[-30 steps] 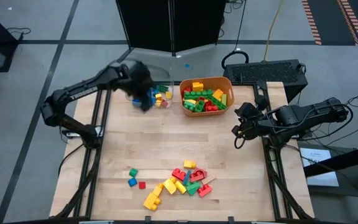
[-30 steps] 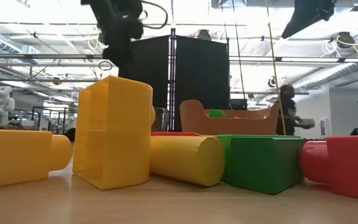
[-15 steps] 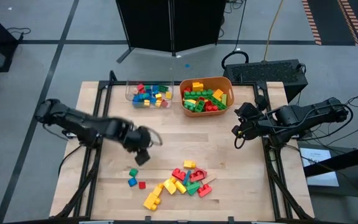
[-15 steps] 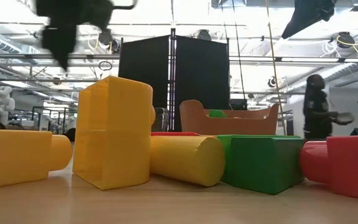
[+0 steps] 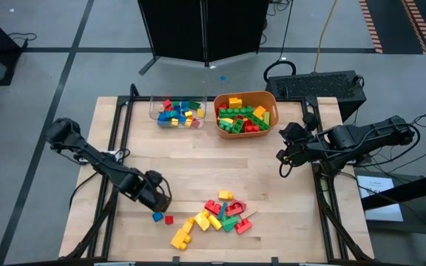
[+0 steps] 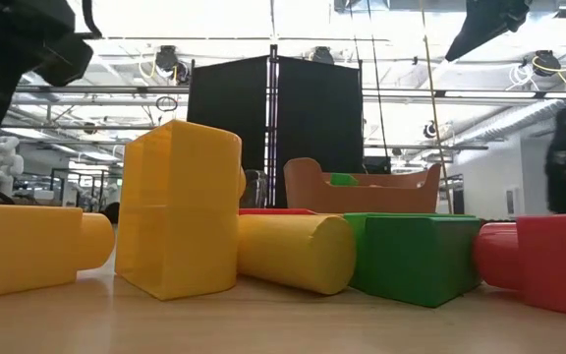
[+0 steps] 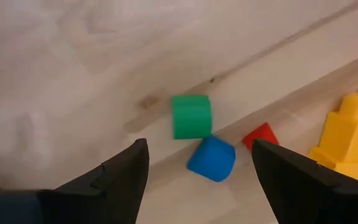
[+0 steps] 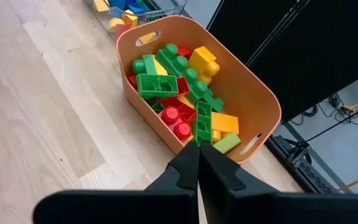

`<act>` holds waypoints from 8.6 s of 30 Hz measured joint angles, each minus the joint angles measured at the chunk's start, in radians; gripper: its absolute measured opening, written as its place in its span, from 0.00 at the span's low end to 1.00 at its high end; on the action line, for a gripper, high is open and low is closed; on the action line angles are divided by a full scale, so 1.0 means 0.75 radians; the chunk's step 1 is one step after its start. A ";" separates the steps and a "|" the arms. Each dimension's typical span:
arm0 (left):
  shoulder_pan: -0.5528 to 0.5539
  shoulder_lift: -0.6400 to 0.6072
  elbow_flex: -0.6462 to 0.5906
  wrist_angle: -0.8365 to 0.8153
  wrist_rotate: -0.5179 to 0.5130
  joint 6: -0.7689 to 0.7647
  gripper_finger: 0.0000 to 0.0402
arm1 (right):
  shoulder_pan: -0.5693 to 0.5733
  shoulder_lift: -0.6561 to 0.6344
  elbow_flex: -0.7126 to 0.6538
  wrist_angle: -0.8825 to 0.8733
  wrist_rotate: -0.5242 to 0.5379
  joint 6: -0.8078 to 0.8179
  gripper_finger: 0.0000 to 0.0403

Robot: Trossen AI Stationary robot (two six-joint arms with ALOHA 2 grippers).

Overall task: Sort blocks by size
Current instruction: Put the small green block into the transparent bin, then put the small blue block into the transparent bin, then put the small red block into the transparent bin

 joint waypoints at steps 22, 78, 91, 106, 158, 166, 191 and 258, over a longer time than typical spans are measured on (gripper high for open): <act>-0.106 0.399 0.001 0.220 0.025 0.177 0.70 | 0.000 0.000 0.000 0.000 0.001 -0.006 0.01; 1.559 0.030 0.220 0.515 -0.381 1.974 0.62 | 0.000 0.001 0.000 0.001 0.008 -0.025 0.01; 1.389 0.022 0.279 -0.009 0.361 1.849 0.79 | 0.000 0.001 0.000 0.001 0.007 -0.025 0.01; 0.220 0.023 0.278 -0.142 0.122 1.361 0.80 | 0.000 0.001 0.000 0.001 0.007 -0.026 0.01; -0.201 0.397 -0.098 0.408 0.047 0.641 0.35 | 0.000 0.001 0.000 0.003 0.007 -0.041 0.01; -0.131 0.323 -0.102 0.362 0.051 0.647 0.31 | 0.000 0.000 0.000 0.003 0.006 -0.057 0.01; 1.033 -0.005 0.074 0.429 -0.455 1.323 0.31 | 0.000 0.000 0.000 0.015 0.007 -0.071 0.01; -0.204 0.235 0.097 0.369 -0.146 0.699 0.60 | 0.000 0.000 0.000 0.062 -0.001 -0.046 0.01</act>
